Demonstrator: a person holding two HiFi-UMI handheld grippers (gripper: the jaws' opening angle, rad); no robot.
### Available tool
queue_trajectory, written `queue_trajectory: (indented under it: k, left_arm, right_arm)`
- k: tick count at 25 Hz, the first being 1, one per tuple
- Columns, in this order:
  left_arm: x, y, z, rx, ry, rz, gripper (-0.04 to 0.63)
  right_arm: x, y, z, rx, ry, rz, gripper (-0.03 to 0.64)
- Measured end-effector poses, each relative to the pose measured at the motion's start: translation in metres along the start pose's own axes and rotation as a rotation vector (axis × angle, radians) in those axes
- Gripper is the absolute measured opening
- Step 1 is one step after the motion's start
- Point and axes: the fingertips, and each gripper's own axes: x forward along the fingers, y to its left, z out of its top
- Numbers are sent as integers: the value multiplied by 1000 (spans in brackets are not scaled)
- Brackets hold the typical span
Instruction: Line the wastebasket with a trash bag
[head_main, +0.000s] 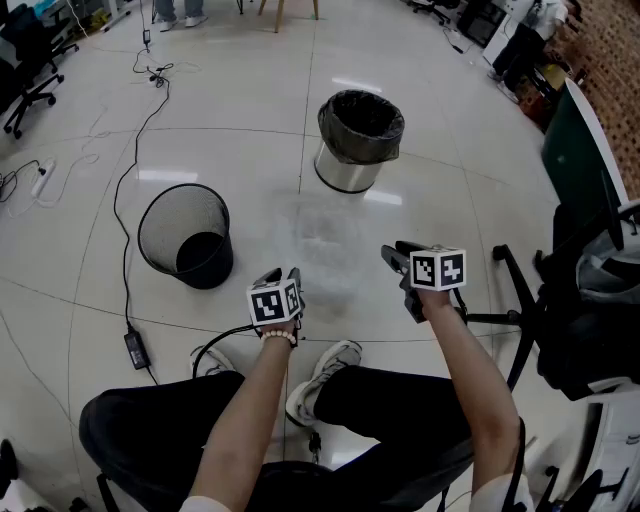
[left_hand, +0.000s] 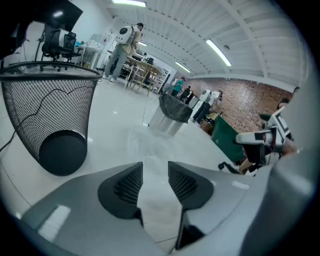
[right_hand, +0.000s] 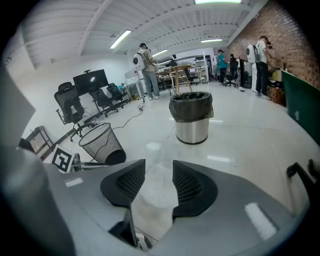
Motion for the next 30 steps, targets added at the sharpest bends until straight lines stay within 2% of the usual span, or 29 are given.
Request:
queue_trajectory:
  k: [4, 8, 10, 15, 18, 22, 23, 24, 26, 27, 30]
  left_arm:
    - [45, 23, -9, 39, 26, 30, 222]
    - [78, 34, -9, 20, 27, 14, 272]
    - [93, 37, -6, 11, 25, 7, 312]
    - [129, 50, -10, 17, 85, 2, 321]
    - [145, 56, -13, -42, 122, -10, 342]
    - [161, 55, -23, -113, 193, -46, 336]
    - [164, 54, -26, -117, 212, -55, 325]
    - [165, 53, -28, -116, 228, -60, 302]
    - [163, 51, -29, -98, 238, -70, 85]
    - [161, 50, -27, -84, 233, -76, 12]
    - [149, 44, -16, -45, 201, -86, 12]
  right_arm:
    - [44, -19, 2, -33, 13, -10, 224]
    - [85, -32, 5, -48, 48, -5, 235]
    - [106, -38, 1, -63, 83, -7, 277]
    - [153, -54, -10, -65, 129, -34, 298]
    - [178, -65, -15, -39, 147, -39, 298]
    - [205, -77, -33, -2, 211, -34, 293]
    - [209, -78, -38, -19, 225, -41, 277]
    - [212, -80, -41, -45, 234, -51, 219]
    - [213, -80, -39, -101, 236, -74, 61]
    - [213, -80, -34, -123, 232, -79, 4]
    - [208, -72, -13, -168, 208, -65, 3]
